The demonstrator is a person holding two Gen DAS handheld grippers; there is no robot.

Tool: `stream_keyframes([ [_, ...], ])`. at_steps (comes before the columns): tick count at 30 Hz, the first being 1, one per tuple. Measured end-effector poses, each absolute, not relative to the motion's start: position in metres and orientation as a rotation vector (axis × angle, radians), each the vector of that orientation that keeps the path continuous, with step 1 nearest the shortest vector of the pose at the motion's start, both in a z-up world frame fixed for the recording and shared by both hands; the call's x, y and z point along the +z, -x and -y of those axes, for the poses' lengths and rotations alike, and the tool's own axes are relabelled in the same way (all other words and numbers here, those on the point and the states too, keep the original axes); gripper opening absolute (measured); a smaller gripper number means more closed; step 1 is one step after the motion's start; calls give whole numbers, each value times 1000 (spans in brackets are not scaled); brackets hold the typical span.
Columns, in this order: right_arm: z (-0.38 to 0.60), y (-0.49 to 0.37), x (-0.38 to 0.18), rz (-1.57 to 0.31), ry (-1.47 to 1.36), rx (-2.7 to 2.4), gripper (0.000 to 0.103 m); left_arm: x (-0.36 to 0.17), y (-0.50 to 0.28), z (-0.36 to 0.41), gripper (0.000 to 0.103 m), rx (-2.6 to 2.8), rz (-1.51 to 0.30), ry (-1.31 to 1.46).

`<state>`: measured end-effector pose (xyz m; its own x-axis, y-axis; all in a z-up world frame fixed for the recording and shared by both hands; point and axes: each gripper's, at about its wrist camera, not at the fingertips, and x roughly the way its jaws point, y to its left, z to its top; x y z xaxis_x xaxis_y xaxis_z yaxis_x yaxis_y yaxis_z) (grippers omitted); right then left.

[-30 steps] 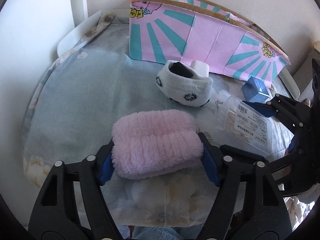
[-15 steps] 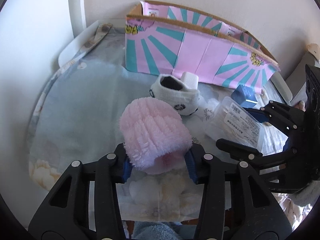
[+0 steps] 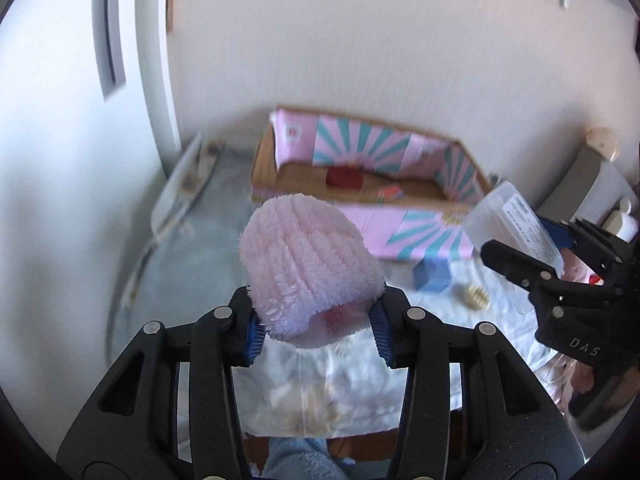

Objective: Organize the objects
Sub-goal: 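Carry the pouch and clear case into the box and open both tools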

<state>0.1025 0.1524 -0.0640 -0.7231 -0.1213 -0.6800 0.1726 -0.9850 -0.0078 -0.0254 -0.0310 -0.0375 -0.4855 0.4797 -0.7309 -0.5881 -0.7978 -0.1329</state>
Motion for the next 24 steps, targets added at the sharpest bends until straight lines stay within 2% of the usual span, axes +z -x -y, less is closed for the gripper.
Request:
stream_keyframes([
  [6, -166, -111, -27, 39, -1129, -2970, 54, -3, 28, 21, 40, 2285, -181, 1003],
  [24, -202, -87, -18, 112, -1208, -3049, 54, 16, 65, -18, 40, 2245, -210, 989],
])
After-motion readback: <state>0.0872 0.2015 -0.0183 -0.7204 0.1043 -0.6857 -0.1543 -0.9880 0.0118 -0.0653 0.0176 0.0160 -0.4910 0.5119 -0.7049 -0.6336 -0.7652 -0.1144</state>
